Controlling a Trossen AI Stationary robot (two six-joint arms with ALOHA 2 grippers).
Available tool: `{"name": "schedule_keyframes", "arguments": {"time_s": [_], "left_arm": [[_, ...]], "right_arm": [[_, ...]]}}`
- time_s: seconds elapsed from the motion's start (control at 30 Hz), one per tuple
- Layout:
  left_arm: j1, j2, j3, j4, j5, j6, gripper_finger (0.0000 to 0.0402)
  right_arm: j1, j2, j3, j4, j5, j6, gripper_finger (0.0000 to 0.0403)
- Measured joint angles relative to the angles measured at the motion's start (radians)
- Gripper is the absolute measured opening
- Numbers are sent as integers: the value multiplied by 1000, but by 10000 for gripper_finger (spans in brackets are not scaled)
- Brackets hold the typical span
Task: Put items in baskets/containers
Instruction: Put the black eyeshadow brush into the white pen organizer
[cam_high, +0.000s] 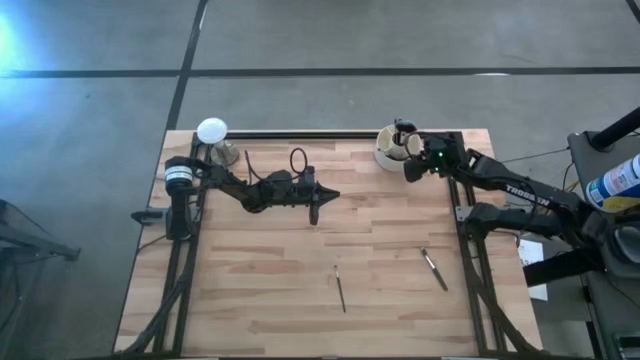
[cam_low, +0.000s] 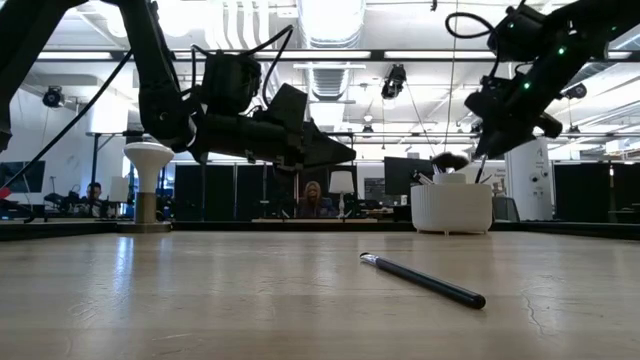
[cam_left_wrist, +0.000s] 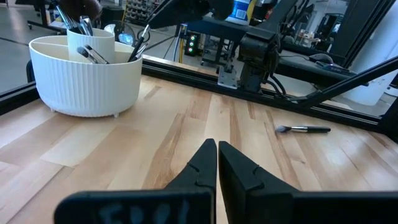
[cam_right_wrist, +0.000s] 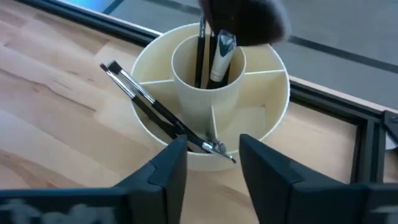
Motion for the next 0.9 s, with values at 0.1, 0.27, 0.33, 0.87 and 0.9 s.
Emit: {"name": "schedule_keyframes", "arguments": {"time_s": [0.1, 0.27, 0.33, 0.87, 0.9], "left_arm": [[0, 0, 0, 0, 0, 0, 9], [0, 0, 0, -1, 0, 0, 9], [0, 0, 0, -1, 0, 0, 9], [0, 0, 0, -6, 0, 0, 9], [0, 0, 0, -6, 0, 0, 9]], "right_arm": [[0, 7, -26, 54, 0, -1, 102], [0, 4, -42, 105, 1, -26, 38], [0, 1, -42, 113, 1, -40, 17], [2, -99, -125, 237, -37, 15, 9], [2, -90, -140, 264, -43, 21, 9]]}}
